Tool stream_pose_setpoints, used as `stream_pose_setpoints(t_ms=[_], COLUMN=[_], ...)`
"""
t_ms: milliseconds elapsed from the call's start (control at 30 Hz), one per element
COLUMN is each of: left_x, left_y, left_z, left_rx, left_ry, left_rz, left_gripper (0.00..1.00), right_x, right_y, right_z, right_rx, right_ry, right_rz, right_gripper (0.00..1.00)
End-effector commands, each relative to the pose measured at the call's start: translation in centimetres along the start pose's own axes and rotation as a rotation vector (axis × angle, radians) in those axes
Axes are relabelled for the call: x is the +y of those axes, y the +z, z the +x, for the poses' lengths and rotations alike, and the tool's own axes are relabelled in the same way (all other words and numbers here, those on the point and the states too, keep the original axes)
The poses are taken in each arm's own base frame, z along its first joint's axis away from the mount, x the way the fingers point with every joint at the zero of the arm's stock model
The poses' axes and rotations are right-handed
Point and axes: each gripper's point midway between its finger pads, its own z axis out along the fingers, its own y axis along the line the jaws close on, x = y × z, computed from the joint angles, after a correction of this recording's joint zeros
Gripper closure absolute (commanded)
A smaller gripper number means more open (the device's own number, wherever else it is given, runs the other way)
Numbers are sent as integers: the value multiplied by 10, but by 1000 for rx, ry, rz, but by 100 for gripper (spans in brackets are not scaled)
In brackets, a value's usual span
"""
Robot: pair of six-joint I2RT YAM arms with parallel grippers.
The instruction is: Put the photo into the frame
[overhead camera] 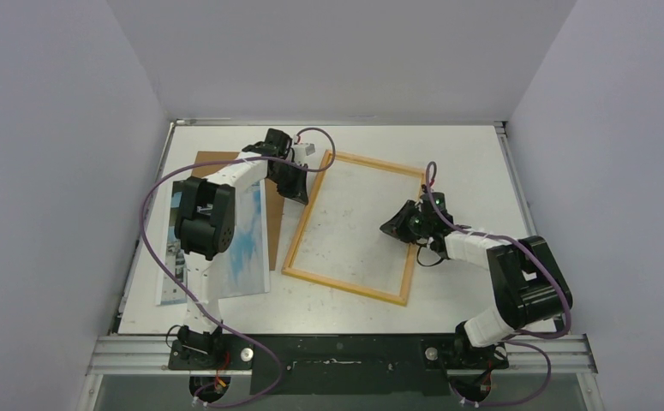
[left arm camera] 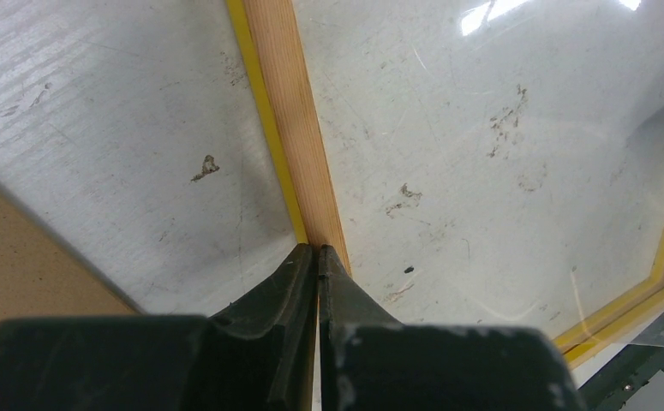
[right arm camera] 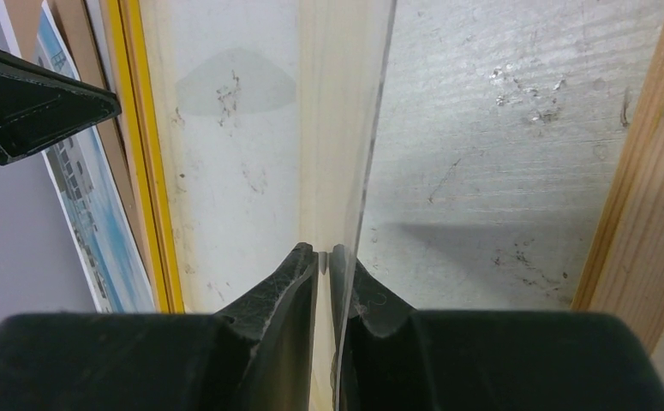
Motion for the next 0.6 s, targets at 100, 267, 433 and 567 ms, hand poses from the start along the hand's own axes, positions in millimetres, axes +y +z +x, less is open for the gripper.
stream_pose_setpoints(t_ms=[100, 267, 433, 567], left_x=[-7, -6, -5, -5], left_y=[17, 17, 17, 16], left_z=[33, 33, 32, 31], left_rx=[112, 110, 109, 106], left_ry=[-2, -5, -4, -4], left_rz=[0, -3, -8, -10], left_gripper=[99, 100, 100, 100], right_x=[58, 63, 75, 81], right_y=[-15, -15, -16, -20], right_z=[-25, -27, -29, -29], right_rx=[-38, 9, 39, 55], right_ry=[-56, -10, 8, 0], right_rz=[-178, -228, -278, -294], right_gripper=[88, 88, 88, 88])
